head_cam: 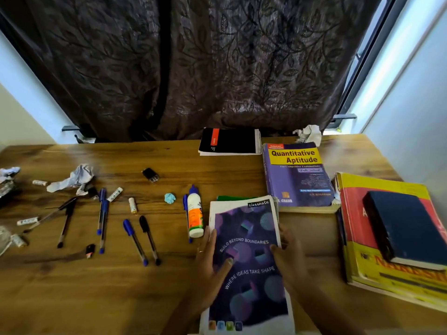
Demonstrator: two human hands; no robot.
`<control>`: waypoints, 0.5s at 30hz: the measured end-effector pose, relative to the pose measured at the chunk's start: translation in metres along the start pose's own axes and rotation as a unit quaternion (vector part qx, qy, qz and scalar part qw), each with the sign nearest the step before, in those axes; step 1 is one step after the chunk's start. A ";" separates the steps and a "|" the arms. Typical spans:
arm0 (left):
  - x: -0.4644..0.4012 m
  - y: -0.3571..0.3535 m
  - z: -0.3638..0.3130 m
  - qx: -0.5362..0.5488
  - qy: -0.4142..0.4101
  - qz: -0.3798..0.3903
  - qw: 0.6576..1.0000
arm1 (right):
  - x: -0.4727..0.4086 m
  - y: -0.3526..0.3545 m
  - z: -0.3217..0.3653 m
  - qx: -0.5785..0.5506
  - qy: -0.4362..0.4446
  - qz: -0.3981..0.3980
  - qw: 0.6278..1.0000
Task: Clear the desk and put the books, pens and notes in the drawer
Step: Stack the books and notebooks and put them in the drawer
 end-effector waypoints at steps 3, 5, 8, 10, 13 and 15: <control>-0.011 -0.005 0.004 -0.209 -0.050 0.008 0.977 | 0.003 -0.005 -0.006 -0.007 -0.008 -0.043 0.999; -0.015 -0.006 0.003 -0.313 -0.053 -0.007 0.948 | 0.003 -0.007 -0.006 0.096 0.012 -0.057 0.994; -0.021 -0.018 -0.011 -0.428 -0.055 -0.006 0.902 | 0.007 -0.006 0.002 0.249 0.042 -0.116 0.961; -0.021 -0.025 -0.014 -0.454 -0.076 0.001 0.888 | 0.006 -0.007 0.015 0.277 0.116 -0.134 0.945; -0.022 -0.032 -0.016 -0.472 -0.096 0.040 0.875 | -0.009 -0.009 0.026 0.315 0.183 -0.092 0.927; -0.025 -0.032 -0.013 -0.476 -0.090 0.056 0.873 | -0.026 -0.014 0.037 0.328 0.223 -0.060 0.916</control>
Point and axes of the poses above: each hand's wrist, its own x-axis away from the middle knuckle, its own y-axis out of the back of the hand, z = x × y, the point moved 3 cm from there along -x, towards the middle knuckle, and after that the axes turned 1 degree about -z, right-handed, at the moved point
